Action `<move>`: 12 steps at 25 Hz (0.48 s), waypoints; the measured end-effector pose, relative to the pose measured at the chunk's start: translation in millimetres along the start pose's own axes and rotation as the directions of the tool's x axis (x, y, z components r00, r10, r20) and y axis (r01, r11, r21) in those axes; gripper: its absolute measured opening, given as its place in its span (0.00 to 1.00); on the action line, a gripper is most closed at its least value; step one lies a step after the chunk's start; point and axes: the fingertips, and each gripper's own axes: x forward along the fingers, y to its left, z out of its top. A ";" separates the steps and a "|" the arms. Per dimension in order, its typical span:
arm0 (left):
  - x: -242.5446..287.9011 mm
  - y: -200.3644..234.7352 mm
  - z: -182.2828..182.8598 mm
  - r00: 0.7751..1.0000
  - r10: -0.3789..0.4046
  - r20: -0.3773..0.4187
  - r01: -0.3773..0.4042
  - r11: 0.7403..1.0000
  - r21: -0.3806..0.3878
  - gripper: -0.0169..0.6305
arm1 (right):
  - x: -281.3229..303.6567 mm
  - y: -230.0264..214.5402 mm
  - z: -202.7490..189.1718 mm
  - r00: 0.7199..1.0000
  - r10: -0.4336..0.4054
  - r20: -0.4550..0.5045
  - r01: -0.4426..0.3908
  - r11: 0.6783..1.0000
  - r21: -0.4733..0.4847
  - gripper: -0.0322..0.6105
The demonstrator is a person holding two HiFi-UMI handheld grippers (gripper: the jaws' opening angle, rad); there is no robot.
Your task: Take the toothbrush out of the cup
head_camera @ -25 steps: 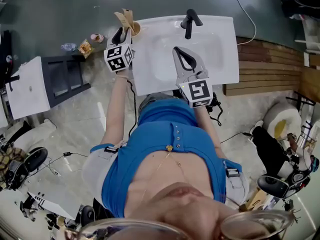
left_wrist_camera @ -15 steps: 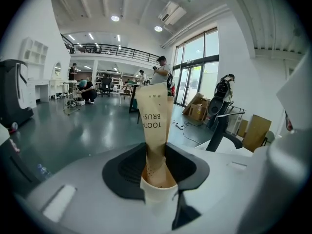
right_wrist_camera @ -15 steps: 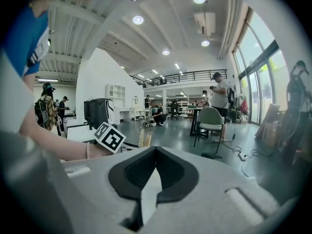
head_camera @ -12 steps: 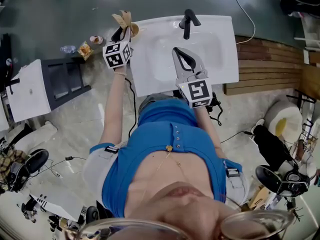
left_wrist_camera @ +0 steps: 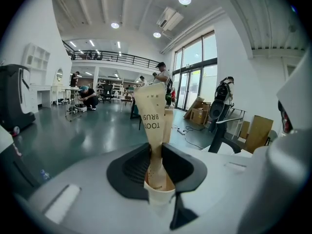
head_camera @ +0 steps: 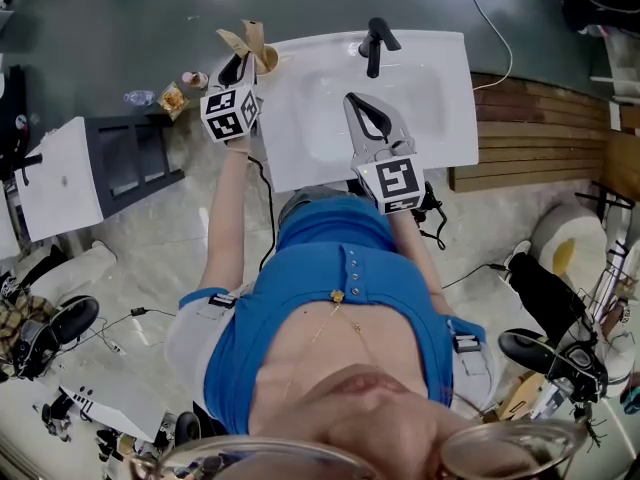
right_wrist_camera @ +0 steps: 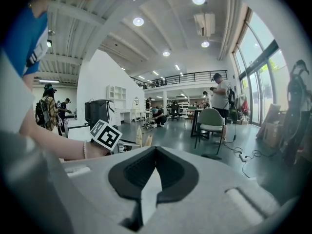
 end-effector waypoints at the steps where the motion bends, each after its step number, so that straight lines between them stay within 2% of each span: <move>1: -1.6 0.0 2.4 1.000 0.002 0.007 -0.002 1.000 0.002 0.15 | -0.2 0.1 0.5 1.000 0.002 0.001 -0.002 1.000 0.000 0.05; 12: -23.5 -2.0 37.5 0.995 0.018 0.096 -0.020 0.999 0.029 0.14 | -0.2 1.0 3.3 1.000 0.024 0.015 -0.024 1.000 -0.002 0.05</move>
